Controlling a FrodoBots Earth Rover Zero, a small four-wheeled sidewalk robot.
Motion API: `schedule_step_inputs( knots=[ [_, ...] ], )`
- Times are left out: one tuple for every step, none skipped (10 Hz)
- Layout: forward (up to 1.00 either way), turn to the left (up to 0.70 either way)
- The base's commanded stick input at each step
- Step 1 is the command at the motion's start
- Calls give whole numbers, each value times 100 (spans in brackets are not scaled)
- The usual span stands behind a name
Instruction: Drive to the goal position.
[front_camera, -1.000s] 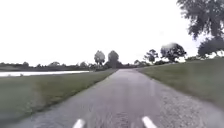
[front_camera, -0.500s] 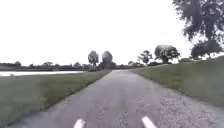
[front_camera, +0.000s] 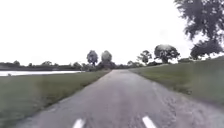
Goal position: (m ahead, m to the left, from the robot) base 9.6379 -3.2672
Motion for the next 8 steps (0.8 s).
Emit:
schedule_step_inputs(
  knots=[
    [70, 0],
    [70, 0],
    [70, 0],
    [70, 0],
    [70, 0],
    [70, 0],
    [70, 0],
    [70, 0]
  ],
)
